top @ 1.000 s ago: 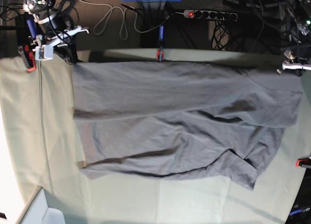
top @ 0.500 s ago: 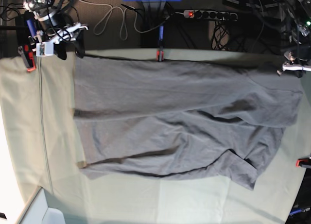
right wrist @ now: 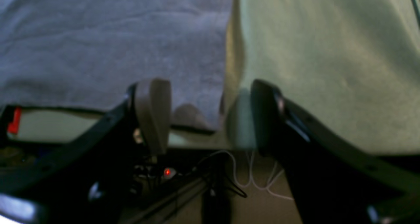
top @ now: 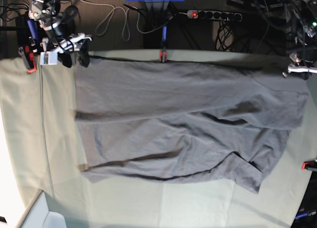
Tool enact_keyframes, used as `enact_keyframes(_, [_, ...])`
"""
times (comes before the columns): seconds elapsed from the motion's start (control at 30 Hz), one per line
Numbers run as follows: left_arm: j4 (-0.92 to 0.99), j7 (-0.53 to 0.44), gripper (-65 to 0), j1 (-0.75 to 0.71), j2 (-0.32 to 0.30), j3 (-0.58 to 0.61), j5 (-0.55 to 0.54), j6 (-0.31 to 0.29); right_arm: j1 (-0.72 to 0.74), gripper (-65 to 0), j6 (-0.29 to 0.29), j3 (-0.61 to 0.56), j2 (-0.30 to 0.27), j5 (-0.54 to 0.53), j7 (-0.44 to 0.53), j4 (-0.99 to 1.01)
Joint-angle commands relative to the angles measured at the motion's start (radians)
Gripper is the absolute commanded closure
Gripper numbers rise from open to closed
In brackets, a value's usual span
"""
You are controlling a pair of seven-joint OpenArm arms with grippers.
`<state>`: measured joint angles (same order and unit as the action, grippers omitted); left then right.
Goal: Layout the t-shirt on the table in an organized manner, then fold the t-shirt properly
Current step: 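Release the shirt edge and regrasp it with both grippers, then pull the shirt body with the left gripper toward the right gripper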
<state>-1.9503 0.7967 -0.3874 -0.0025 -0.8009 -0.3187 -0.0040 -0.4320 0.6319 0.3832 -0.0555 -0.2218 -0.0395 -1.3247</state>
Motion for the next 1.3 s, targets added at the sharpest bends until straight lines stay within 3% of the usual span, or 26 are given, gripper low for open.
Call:
enact_keyframes(0.0, [-0.014, -0.02, 0.0, 0.0, -0.009, -0.002, -0.001, -0.001, -0.006, -38.9, 0.032, 0.001, -0.008, -0.004, 0.003, -0.008])
enact_keyframes(0.13, [-0.014, -0.02, 0.0, 0.001, -0.009, -0.002, -0.001, -0.001, -0.014, -34.4, 0.033, -0.01, -0.002, -0.004, 0.003, -0.008])
enact_keyframes(0.43, [-0.014, -0.015, 0.0, 0.028, -0.012, -0.002, -0.001, -0.001, -0.028, 0.0, 0.033, -0.094, -0.007, -0.006, 0.003, -0.005])
enact_keyframes(0.67, [-0.016, -0.018, 0.0, 0.041, -0.011, -0.002, -0.001, -0.001, 0.034, 0.0, 0.033, -0.079, -0.056, -0.012, 0.006, -0.009])
enact_keyframes(0.87, [-0.016, -0.009, 0.0, 0.101, -0.004, 0.005, -0.003, -0.001, 0.161, 0.0, 0.033, -0.025, -0.059, -0.006, 0.0, -0.009])
enact_keyframes(1.07, [-0.024, -0.009, 0.0, 0.161, 0.055, 0.008, -0.003, -0.001, 0.338, 0.0, 0.033, -0.026, -0.102, -0.009, -0.129, -0.009])
enact_keyframes(1.27, [-0.028, -0.009, 0.0, 0.21, 0.12, 0.088, -0.003, -0.001, 0.542, 0.0, 0.033, -0.033, -0.129, -0.008, -0.234, -0.009])
